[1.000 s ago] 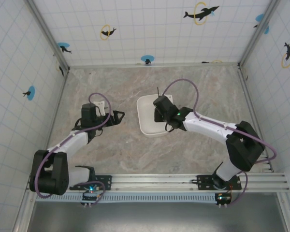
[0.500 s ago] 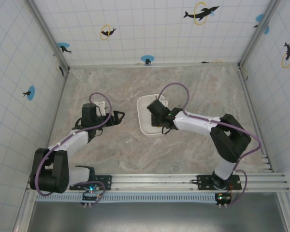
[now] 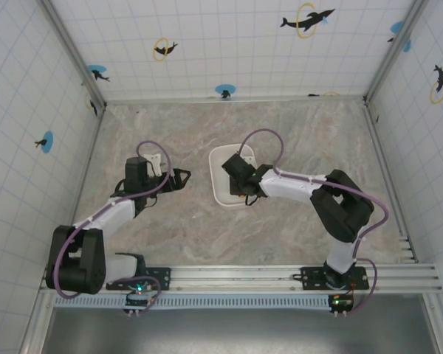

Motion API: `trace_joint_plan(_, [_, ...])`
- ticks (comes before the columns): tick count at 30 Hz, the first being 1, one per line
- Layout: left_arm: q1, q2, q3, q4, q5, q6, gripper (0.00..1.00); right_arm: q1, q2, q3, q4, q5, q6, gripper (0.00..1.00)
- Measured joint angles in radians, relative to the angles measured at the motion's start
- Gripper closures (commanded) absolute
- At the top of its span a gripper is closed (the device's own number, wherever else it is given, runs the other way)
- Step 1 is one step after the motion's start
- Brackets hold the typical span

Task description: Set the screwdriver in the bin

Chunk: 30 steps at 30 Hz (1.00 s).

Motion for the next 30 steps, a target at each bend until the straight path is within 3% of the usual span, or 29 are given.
trace_joint_plan(5, [0.0,0.0,0.0,0.0,0.0,0.0,0.02,0.0,0.027,0.017,-0.003,0.0,-0.002,0.99])
trace_joint_plan(14, [0.0,0.0,0.0,0.0,0.0,0.0,0.02,0.0,0.07,0.021,-0.008,0.0,-0.005,0.85])
trace_joint_plan(21, [-0.001,0.0,0.0,0.0,0.0,0.0,0.02,0.0,0.08,0.054,-0.015,0.0,-0.011,0.67])
trace_joint_plan(30, [-0.001,0.0,0.0,-0.001,0.0,0.001,0.02,0.0,0.08,0.065,-0.021,0.002,-0.023,0.6])
